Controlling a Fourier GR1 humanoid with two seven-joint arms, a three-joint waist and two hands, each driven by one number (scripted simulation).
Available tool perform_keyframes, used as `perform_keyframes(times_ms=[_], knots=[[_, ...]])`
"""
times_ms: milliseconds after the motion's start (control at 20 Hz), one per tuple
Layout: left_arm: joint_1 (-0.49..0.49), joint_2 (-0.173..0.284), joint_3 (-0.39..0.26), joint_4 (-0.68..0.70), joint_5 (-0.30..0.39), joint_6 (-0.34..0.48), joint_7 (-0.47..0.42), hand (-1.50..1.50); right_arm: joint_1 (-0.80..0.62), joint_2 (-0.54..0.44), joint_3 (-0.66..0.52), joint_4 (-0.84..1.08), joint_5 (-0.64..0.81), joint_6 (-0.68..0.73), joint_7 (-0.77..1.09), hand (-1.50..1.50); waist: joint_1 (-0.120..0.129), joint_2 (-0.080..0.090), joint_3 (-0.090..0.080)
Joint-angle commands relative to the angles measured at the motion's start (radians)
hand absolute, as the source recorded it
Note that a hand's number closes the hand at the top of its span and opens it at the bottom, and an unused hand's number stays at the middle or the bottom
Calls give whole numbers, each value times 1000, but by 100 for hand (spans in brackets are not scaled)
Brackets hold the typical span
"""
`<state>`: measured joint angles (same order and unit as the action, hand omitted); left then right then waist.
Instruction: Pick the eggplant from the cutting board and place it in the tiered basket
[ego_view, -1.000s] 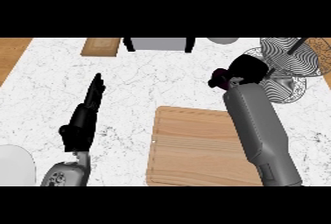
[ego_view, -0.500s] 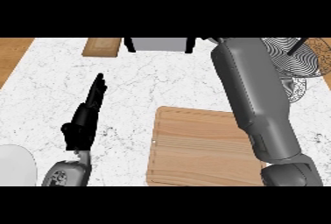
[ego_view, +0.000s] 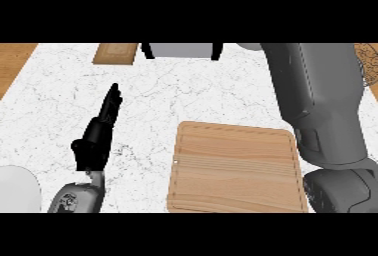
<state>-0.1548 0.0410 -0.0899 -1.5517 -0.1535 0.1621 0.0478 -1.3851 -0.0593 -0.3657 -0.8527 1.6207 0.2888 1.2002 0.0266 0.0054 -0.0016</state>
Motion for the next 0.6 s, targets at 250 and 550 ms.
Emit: perform_keyframes(times_ms=[250,550], knots=[[-5,-7,2,4,-9,10,-9,0,-7,-82,-92,105,56,-165,103,150,1,5,1],[-29,-16,16,32,-5,19,-24,0,1,-185,-137,168,84,-131,34,150,-12,2,1]])
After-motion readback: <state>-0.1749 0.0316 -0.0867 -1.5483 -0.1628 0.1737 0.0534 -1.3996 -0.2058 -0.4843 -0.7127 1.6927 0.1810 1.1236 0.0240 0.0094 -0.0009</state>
